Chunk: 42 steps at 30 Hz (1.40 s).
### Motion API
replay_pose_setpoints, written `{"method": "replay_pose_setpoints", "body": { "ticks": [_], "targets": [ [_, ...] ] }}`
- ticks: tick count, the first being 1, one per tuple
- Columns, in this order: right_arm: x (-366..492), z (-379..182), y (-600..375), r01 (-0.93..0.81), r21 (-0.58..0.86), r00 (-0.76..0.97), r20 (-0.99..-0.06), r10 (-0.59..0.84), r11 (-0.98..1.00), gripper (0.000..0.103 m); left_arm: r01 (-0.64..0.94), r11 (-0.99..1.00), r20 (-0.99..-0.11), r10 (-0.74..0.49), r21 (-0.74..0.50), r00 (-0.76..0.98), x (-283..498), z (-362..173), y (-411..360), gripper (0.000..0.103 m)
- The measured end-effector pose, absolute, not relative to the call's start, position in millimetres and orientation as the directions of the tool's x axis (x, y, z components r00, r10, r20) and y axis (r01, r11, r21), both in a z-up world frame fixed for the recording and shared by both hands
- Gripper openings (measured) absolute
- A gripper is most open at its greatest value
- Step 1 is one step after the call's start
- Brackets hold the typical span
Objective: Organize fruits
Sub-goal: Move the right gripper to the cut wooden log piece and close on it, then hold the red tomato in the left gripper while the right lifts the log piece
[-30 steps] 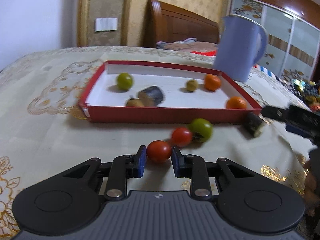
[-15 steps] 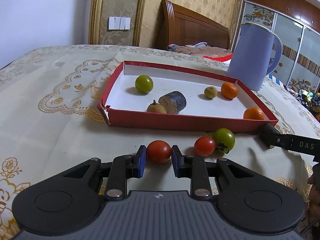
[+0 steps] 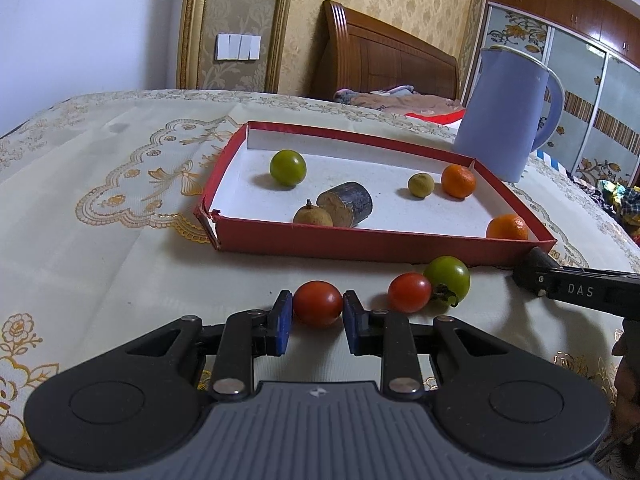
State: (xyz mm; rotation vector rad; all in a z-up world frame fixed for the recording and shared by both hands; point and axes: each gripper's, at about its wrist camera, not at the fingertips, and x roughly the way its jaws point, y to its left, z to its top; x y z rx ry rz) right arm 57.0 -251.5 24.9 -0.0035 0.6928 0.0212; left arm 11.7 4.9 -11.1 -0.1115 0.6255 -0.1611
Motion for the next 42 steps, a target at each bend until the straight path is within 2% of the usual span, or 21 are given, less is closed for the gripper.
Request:
{"method": "replay_pose_setpoints", "body": {
  "ticks": [20,35,42],
  "targets": [
    [46,31,-264,0.002,0.067,0.816,-0.577,0.037,0.998,0.033,0.107,0.984,-0.568,-0.168,-0.139,0.806,11,-10,4,0.026],
    [43,32,-265,0.001,0.077,0.828,-0.559,0.043,0.997,0.033,0.087,0.993,-0.529,-0.116,-0.078,0.84,9,-3,-2,0.026],
    [44,32,-263,0.0,0.067,0.825,-0.564,0.038,0.998,0.033,0.07,0.994,-0.55,-0.102,-0.078,0.829,14,-6,-2,0.026]
  ]
}}
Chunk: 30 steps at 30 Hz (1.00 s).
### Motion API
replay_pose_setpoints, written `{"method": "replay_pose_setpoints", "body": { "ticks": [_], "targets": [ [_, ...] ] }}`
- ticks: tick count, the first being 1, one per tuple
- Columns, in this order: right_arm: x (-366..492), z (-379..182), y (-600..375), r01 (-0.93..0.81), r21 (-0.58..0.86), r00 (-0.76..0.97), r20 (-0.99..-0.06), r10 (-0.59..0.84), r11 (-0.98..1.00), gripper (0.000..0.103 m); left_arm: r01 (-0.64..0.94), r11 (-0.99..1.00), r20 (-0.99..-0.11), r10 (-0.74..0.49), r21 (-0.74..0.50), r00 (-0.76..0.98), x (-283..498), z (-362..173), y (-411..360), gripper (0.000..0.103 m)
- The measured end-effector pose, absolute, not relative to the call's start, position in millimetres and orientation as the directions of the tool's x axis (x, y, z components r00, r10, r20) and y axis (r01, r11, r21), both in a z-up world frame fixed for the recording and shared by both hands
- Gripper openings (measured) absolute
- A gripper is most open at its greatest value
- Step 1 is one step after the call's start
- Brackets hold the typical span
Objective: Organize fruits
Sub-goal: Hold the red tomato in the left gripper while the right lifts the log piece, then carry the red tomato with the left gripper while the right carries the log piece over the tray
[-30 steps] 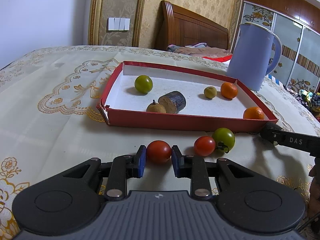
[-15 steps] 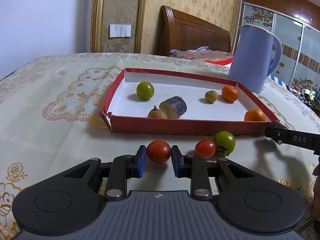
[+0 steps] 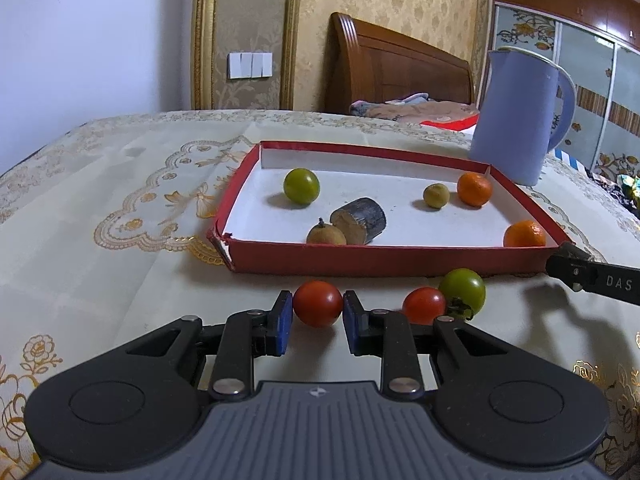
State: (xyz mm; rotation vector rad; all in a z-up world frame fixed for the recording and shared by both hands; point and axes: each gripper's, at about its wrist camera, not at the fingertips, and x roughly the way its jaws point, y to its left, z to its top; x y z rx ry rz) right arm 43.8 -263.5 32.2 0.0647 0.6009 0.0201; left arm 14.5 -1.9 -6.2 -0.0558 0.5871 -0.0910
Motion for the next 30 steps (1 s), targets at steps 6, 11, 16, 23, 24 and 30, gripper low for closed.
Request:
{"method": "replay_pose_setpoints", "body": {
  "ticks": [6,11,16,23,24,30],
  "targets": [
    [43,34,-259,-0.011,0.044,0.823,-0.568,0.034,0.999,0.033,0.054,0.996,-0.549,-0.088,-0.077,0.831,14,-6,-1,0.026],
    [40,35,-254,-0.037,0.039,0.818,-0.573,0.053,0.999,0.033,0.047,0.997,-0.55,-0.07,-0.055,0.832,14,-5,-3,0.026],
    [36,38,-249,-0.062,0.028,0.816,-0.574,0.067,0.998,0.033,0.043,0.999,-0.555,-0.053,-0.03,0.83,14,-2,-6,0.026],
    [30,56,-241,-0.102,0.023,0.829,-0.551,0.098,0.995,0.033,0.066,0.998,-0.535,-0.066,-0.02,0.842,15,12,-11,0.026],
    [31,59,-239,-0.108,0.016,0.832,-0.546,0.099,0.994,0.033,0.07,0.997,-0.533,-0.068,-0.016,0.844,16,14,-12,0.026],
    [48,73,-223,-0.133,-0.035,0.848,-0.522,0.095,0.991,0.033,0.092,0.996,-0.515,-0.083,-0.009,0.853,32,24,-21,0.026]
  ]
}}
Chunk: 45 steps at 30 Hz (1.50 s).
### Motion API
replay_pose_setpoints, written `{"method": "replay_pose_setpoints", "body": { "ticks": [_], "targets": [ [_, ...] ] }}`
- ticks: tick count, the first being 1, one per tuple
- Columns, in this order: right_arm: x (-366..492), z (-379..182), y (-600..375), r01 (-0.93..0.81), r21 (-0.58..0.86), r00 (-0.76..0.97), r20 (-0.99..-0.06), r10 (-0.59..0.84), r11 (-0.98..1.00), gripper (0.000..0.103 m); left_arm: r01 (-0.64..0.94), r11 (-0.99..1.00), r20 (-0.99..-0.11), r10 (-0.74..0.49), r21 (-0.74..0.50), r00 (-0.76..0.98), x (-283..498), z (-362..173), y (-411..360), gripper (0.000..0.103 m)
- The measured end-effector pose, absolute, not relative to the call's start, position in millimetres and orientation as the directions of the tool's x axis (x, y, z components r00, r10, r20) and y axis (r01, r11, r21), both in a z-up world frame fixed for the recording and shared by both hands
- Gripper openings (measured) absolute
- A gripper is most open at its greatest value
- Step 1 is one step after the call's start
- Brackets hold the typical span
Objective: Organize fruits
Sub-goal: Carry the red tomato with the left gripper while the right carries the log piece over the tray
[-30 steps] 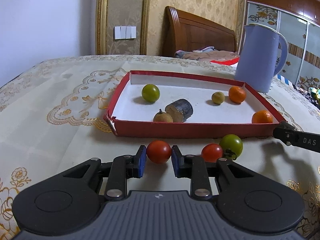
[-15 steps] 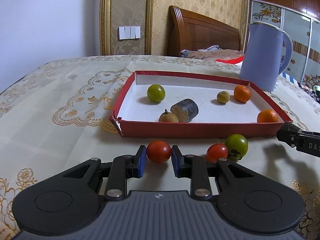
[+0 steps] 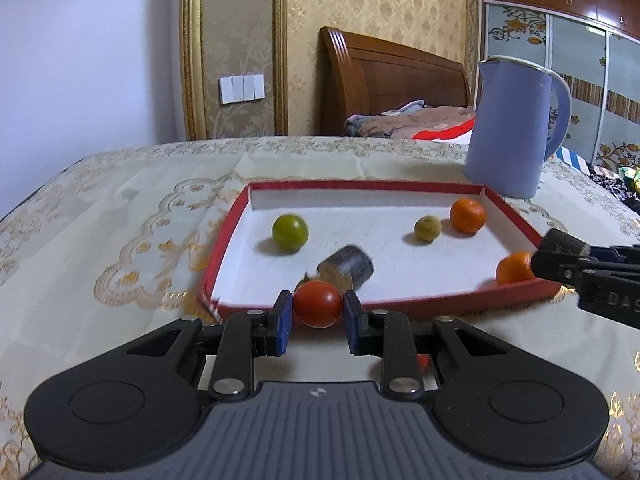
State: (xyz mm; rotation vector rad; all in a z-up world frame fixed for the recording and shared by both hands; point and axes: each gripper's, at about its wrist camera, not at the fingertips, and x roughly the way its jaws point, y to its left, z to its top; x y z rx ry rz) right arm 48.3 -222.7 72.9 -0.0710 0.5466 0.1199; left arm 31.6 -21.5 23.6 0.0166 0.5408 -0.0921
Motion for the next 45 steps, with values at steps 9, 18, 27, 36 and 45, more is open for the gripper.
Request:
{"method": "replay_pose_setpoints", "body": {
  "ticks": [9,18,27,36,45],
  "targets": [
    [88,61,-208,-0.148,-0.037,0.824,-0.557,0.102,0.988,0.033,0.1,0.995,-0.521,-0.089,-0.007,0.849,61,24,-31,0.026],
    [120,47,-194,-0.148,-0.075,0.801,-0.594,0.075,0.986,0.033,0.069,0.998,-0.533,-0.057,0.003,0.844,97,24,-33,0.026],
    [143,37,-197,-0.127,-0.048,0.775,-0.629,0.069,0.991,0.033,0.05,0.999,-0.558,-0.032,0.017,0.829,126,16,-37,0.026],
    [169,27,-193,-0.103,-0.054,0.752,-0.658,0.042,0.993,0.033,0.018,0.998,-0.552,0.016,0.056,0.834,144,12,-40,0.026],
    [181,23,-198,-0.071,-0.05,0.75,-0.662,0.021,0.996,0.031,0.029,0.997,-0.523,0.013,0.072,0.852,154,13,-48,0.026]
  ]
}}
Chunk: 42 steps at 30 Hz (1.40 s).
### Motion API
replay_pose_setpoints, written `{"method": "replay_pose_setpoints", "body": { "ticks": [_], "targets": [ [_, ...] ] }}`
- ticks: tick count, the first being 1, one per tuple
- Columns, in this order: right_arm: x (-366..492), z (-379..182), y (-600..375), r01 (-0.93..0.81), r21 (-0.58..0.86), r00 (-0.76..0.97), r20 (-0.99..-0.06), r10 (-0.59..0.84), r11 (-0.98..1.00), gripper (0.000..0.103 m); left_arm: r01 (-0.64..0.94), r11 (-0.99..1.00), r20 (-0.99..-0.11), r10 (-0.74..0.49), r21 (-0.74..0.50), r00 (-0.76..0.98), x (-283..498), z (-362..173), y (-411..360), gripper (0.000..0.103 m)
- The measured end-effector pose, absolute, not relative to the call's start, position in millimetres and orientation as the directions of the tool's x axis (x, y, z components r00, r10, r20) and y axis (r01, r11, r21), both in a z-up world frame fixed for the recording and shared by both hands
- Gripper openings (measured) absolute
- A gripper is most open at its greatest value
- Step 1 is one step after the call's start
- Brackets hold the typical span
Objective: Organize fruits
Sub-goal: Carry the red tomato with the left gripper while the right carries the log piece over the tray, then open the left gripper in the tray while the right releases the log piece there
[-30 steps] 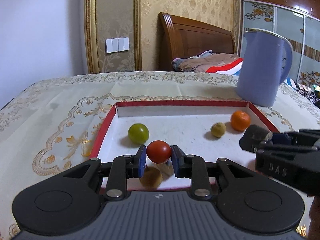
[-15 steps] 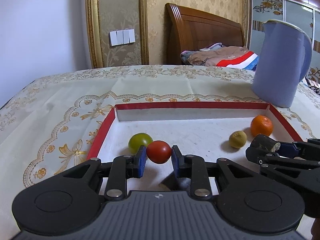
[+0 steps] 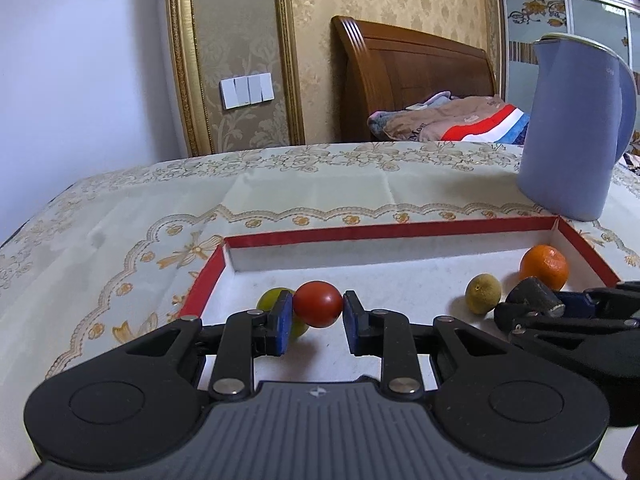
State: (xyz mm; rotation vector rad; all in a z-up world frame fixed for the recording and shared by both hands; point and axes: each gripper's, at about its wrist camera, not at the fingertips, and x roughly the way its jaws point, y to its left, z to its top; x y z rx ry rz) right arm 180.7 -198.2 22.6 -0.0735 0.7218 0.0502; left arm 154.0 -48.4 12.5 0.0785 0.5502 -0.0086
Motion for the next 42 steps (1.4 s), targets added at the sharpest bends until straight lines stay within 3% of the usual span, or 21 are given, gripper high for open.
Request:
{"method": "replay_pose_setpoints", "body": {
  "ticks": [8,16,27,28,30,31,33,38,42],
  "targets": [
    [181,23,-201,-0.063,-0.033,0.752,-0.658,0.026,0.997,0.031,0.048,0.994,-0.515,0.009,0.097,0.857,157,11,-56,0.026],
    [175,27,-202,-0.052,-0.04,0.772,-0.636,0.015,0.998,0.031,0.12,0.992,-0.546,-0.125,-0.045,0.828,152,18,-50,0.026],
    [177,23,-201,-0.062,-0.026,0.76,-0.649,0.03,0.998,0.031,0.073,0.997,-0.532,-0.045,0.031,0.846,153,16,-53,0.027],
    [177,23,-201,-0.061,-0.028,0.761,-0.649,0.029,0.998,0.031,0.074,0.997,-0.531,-0.047,0.03,0.846,153,16,-53,0.03],
    [176,23,-200,-0.063,-0.034,0.761,-0.648,0.026,0.997,0.033,0.065,0.998,-0.531,-0.044,0.021,0.847,153,16,-51,0.053],
    [176,23,-200,-0.063,-0.032,0.762,-0.646,0.028,0.997,0.033,0.059,0.998,-0.528,-0.047,0.005,0.848,153,16,-49,0.074],
    [174,24,-200,-0.063,-0.032,0.768,-0.64,0.028,0.997,0.039,0.043,0.999,-0.523,-0.044,-0.015,0.851,152,15,-45,0.077],
    [173,25,-200,-0.056,-0.037,0.773,-0.634,0.02,0.998,0.041,0.036,0.999,-0.524,-0.027,0.007,0.851,152,15,-45,0.077],
    [172,27,-203,-0.035,-0.03,0.78,-0.625,0.009,0.999,0.056,0.037,0.999,-0.522,-0.02,0.023,0.852,151,15,-46,0.077]
  ]
}}
